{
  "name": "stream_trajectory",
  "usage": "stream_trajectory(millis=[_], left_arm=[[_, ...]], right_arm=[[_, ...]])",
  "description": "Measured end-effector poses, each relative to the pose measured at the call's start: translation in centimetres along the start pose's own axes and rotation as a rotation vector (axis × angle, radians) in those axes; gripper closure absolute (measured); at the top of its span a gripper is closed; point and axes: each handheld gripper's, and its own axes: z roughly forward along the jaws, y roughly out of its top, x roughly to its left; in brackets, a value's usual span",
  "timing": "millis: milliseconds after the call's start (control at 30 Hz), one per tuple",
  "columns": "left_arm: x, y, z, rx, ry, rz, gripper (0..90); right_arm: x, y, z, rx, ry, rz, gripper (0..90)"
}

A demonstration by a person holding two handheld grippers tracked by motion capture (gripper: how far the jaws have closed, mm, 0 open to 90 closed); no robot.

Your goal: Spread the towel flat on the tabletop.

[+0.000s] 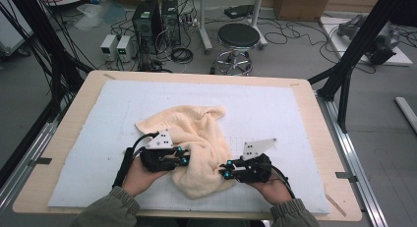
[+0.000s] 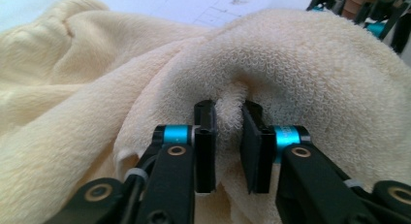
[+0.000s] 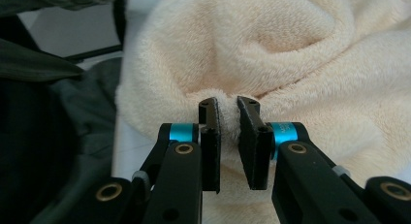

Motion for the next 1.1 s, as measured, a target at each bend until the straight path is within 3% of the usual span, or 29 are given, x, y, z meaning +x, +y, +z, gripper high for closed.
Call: stream_trajectory(millis=[167, 200, 400, 533, 567, 633, 767, 933, 1033, 1100], left_arm=[[-0.6, -0.7, -2.2, -0.014, -0.010, 0.000, 79.3], [-1.0, -1.1, -3.2, -0.018, -0.011, 0.004, 79.4], [-2.3, -2.3, -5.9, -0.024, -0.021, 0.017, 79.5], [-2.5, -2.4, -6.6, -0.035, -0.026, 0.021, 75.4], [-2.4, -2.3, -6.7, -0.043, -0.025, 0.024, 72.3], [-1.7, -1.9, -6.8, -0.073, -0.007, 0.010, 63.6], [-0.6, -1.2, -6.3, -0.110, 0.000, -0.011, 53.6], [1.8, -0.2, -3.7, -0.144, 0.072, -0.026, 47.8], [2.6, -0.1, -2.8, -0.144, 0.079, -0.042, 47.1], [3.6, -0.3, -1.1, -0.105, 0.071, -0.065, 47.2]], right_arm=[[2.5, -0.6, -1.1, -0.026, 0.019, -0.001, 80.5], [3.0, -0.7, -1.2, -0.027, 0.020, -0.002, 80.5], [5.6, -0.4, -0.8, -0.006, 0.064, -0.032, 79.6], [5.9, 0.0, -0.9, -0.013, 0.067, -0.051, 69.0], [5.5, 0.4, -1.7, -0.050, 0.041, -0.042, 62.8], [4.8, 0.8, -2.6, -0.080, -0.006, -0.045, 59.5], [2.0, 1.5, -3.7, -0.101, -0.124, -0.041, 56.6], [-2.8, 1.7, -2.1, -0.074, -0.210, 0.022, 54.7], [-5.0, 1.1, -0.4, -0.037, -0.223, 0.068, 54.6], [-6.1, 0.7, 0.7, -0.001, -0.216, 0.083, 54.5]])
